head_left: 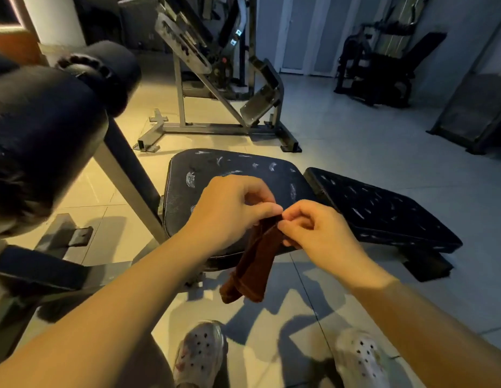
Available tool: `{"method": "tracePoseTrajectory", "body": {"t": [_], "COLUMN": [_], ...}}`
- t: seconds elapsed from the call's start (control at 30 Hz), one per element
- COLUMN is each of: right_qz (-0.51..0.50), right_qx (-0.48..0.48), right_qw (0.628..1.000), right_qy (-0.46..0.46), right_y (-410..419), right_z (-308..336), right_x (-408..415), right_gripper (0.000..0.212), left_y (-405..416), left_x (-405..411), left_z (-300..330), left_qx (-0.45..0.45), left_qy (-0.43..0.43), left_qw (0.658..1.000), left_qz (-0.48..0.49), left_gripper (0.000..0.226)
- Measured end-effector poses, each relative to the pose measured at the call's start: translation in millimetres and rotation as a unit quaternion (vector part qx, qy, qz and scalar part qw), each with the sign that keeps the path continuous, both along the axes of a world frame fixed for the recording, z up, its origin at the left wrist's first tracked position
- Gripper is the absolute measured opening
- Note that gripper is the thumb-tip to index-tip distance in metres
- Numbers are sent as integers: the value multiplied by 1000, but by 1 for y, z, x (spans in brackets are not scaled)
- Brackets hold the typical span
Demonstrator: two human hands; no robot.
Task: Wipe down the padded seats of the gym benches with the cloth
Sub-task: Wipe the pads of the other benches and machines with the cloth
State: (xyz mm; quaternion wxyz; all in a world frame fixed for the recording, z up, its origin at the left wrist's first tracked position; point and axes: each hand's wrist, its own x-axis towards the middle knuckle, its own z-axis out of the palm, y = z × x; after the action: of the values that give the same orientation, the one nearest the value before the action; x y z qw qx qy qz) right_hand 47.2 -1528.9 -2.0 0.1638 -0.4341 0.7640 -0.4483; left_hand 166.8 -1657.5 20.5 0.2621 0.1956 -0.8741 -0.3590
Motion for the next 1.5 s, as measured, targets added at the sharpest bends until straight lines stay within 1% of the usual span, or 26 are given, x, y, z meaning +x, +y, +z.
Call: {"method": "tracePoseTrajectory", "body": {"t": [0.1, 0.17, 0.23, 0.3, 0.4, 0.5, 0.57, 0.63, 0.8, 0.93, 1.0, 1.07, 1.13, 1.2, 1.27, 1.3, 1.33, 1.37, 1.43, 1.5], "right_qz": [7, 37, 51, 39, 28, 28, 37, 47, 68, 93, 97, 110, 145, 214, 310, 345, 361, 357, 317, 277], "right_qx": [-2, 0, -15, -32, -9, 24, 38, 48, 64, 92, 91, 85, 90, 105, 142, 165, 184, 194, 186, 154], "right_qw": [1000, 999, 997, 996, 999, 999, 999, 997, 993, 984, 981, 976, 972, 962, 936, 922, 912, 910, 922, 941], "right_qy": [-3, -16, -53, -79, -36, -19, 5, 49, 78, 119, 144, 166, 161, 135, 83, 63, 65, 85, 124, 122], "right_y": [-3, -9, -14, -18, -23, -24, -22, -19, -12, -13, -14, -14, -13, -10, -7, -5, -4, -4, -3, -2], "right_z": [-12, -12, -7, -1, 0, -6, -6, -5, -8, -13, -11, -5, 1, 4, 6, 5, 4, 3, 3, 5], "right_x": [-18, -29, -41, -50, -55, -54, -47, -39, -25, -19, -23, -34, -45, -55, -63, -67, -71, -75, -84, -94], "right_gripper": [9, 10, 15, 21, 18, 6, 9, 10, 9, 13, 16, 19, 21, 21, 19, 20, 22, 23, 23, 19], "left_y": [1, -1, -3, -6, -5, 1, 9, 15, 29, 43, 44, 40, 36, 31, 26, 24, 23, 22, 22, 19], "left_x": [-15, -28, -41, -51, -59, -58, -52, -42, -15, -5, -2, 2, 8, 14, 17, 17, 18, 17, 17, 18], "left_z": [0, 1, 3, 7, 11, 12, 13, 13, 13, 7, 5, 6, 9, 12, 10, 9, 8, 7, 7, 8], "left_qx": [5, 4, -6, -24, -21, -41, -52, -52, -50, -24, -19, 6, 47, 64, 59, 69, 83, 93, 94, 100], "left_qy": [-24, -30, -32, -29, -36, -65, -87, -98, -67, -35, -39, -62, -87, -113, -126, -119, -107, -97, -92, -98], "left_qw": [1000, 1000, 999, 998, 997, 995, 992, 991, 989, 987, 983, 982, 984, 984, 982, 981, 981, 982, 983, 983], "left_qz": [-6, 5, 30, 54, 65, 71, 72, 77, 123, 155, 176, 178, 147, 123, 130, 135, 135, 134, 129, 122], "left_gripper": [12, 13, 14, 13, 13, 14, 14, 13, 14, 11, 14, 16, 14, 11, 10, 10, 8, 7, 6, 6]}}
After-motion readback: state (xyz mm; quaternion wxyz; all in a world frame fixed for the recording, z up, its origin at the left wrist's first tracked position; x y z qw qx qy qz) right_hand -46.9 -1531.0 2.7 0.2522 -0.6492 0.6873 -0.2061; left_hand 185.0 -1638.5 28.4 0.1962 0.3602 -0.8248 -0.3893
